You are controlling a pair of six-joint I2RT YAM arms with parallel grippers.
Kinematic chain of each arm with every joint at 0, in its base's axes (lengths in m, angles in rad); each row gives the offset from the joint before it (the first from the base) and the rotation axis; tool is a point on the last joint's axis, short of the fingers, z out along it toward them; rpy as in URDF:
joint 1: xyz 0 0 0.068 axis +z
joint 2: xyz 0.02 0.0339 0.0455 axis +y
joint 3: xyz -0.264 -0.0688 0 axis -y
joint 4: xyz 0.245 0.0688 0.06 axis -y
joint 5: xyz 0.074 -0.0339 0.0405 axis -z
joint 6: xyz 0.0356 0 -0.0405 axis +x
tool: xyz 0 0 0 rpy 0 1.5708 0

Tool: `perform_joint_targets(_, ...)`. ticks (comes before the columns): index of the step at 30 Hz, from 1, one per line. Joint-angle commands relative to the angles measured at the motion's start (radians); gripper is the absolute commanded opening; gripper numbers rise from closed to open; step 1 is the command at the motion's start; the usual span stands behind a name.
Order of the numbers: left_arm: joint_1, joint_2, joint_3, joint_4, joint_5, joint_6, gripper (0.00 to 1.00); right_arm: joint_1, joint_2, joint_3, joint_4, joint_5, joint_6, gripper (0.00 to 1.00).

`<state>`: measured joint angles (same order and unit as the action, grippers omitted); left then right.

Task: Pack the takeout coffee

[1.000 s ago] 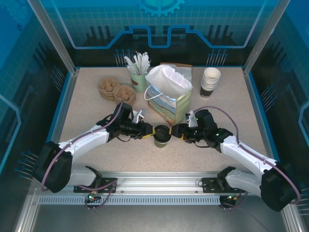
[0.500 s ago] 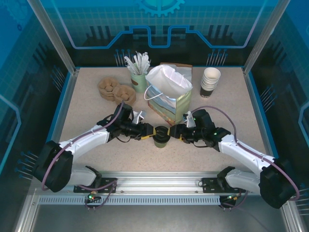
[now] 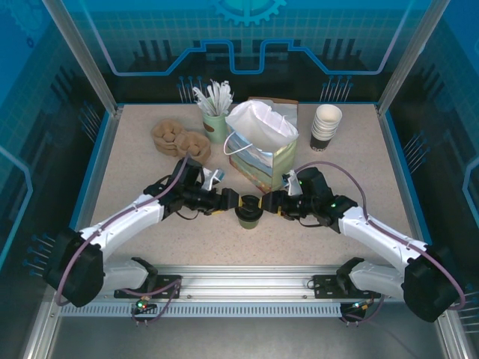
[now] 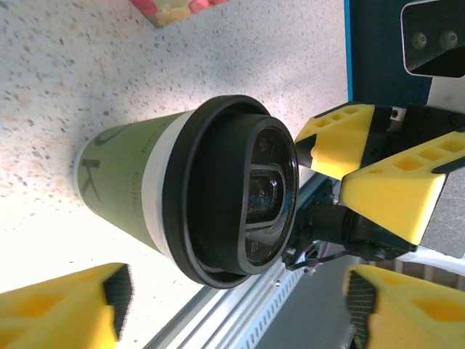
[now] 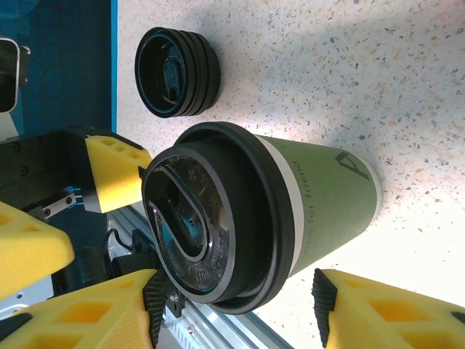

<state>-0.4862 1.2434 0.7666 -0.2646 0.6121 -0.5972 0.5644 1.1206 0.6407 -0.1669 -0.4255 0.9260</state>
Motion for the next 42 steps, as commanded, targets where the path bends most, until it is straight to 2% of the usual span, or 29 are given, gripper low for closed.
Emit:
perform_joint_targets(1,0.010,-0.048,0.051,-0.077,-0.072,0.048,0.81,0.014,-0.004,0.037,-0.034,0.010,-0.037,0.58)
perform_joint_targets(5,0.009,-0.069,0.061,-0.051,-0.119,0.023,0.76,0.014,-0.005,0.040,-0.043,0.016,-0.050,0.58)
perform_joint_targets(9,-0.009,-0.094,0.046,-0.014,-0.179,-0.012,0.77,0.014,-0.002,0.042,-0.047,0.021,-0.057,0.58)
perform_joint_targets(13,-0.030,-0.064,0.084,-0.141,-0.260,0.061,0.79,0.014,-0.001,0.042,-0.054,0.024,-0.068,0.58)
perform_joint_targets(17,-0.091,-0.022,0.087,-0.149,-0.262,0.115,0.81,0.014,0.002,0.043,-0.060,0.024,-0.080,0.59)
perform_joint_targets(22,-0.135,0.069,0.118,-0.157,-0.269,0.108,0.79,0.014,0.011,0.048,-0.066,0.025,-0.092,0.59)
perform_joint_targets(38,-0.118,0.106,0.120,-0.117,-0.222,0.065,0.75,0.023,0.063,0.069,-0.051,0.005,-0.110,0.59)
perform_joint_targets(42,-0.095,0.103,0.117,-0.109,-0.215,0.055,0.70,0.029,0.077,0.075,-0.051,0.010,-0.112,0.59)
